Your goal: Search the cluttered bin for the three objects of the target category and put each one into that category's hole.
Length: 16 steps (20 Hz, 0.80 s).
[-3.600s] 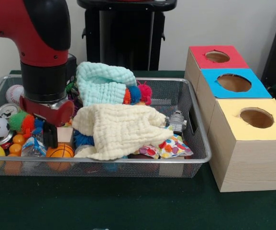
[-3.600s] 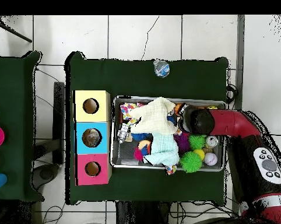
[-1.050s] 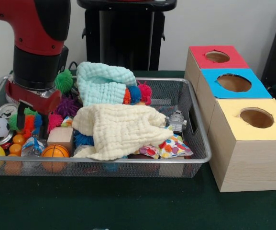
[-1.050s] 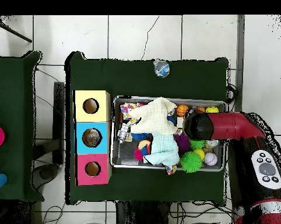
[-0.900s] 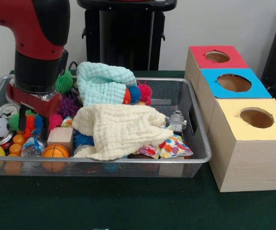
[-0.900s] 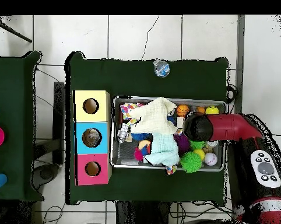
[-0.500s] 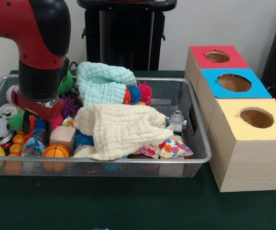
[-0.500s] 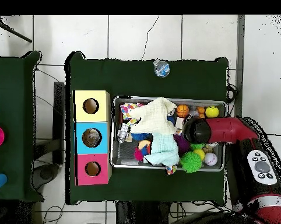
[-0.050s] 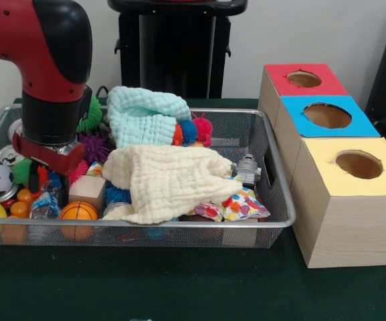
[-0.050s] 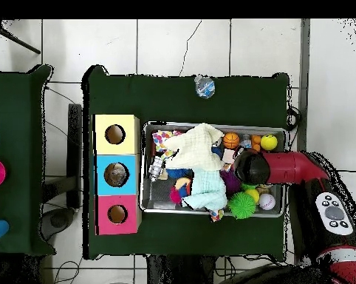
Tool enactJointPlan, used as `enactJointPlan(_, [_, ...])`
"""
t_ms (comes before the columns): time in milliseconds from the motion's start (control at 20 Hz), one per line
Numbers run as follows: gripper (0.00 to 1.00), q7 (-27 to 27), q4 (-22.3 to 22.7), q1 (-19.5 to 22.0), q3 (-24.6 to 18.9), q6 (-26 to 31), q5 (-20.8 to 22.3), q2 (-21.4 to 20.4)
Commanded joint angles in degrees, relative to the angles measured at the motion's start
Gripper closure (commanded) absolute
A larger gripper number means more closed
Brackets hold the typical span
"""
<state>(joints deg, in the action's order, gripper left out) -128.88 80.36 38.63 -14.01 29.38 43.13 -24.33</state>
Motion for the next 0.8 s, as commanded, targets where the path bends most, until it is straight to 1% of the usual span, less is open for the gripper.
enactJointPlan(50, [0.0, 5.47, -1.81, 2.48, -2.47, -8.05, 4.11, 7.5])
enactJointPlan(150, [0.0, 5.27, -1.4, 3.53, -3.52, -9.68, 3.68, 7.69])
enactJointPlan(300, [0.0, 6.51, -1.13, 4.92, -5.25, -9.75, 3.1, 8.02])
enactJointPlan(550, [0.0, 8.9, -3.21, 5.46, -6.67, -7.68, 3.62, 9.37])
enactJointPlan(600, [0.0, 8.96, -3.47, 5.34, -6.63, -8.23, 4.44, 9.32])
enactJointPlan(650, [1.0, 9.03, -3.73, 5.22, -6.59, -8.77, 5.27, 9.27])
enactJointPlan(800, [1.0, 6.46, -3.87, 4.37, -5.3, -9.39, 5.13, 9.19])
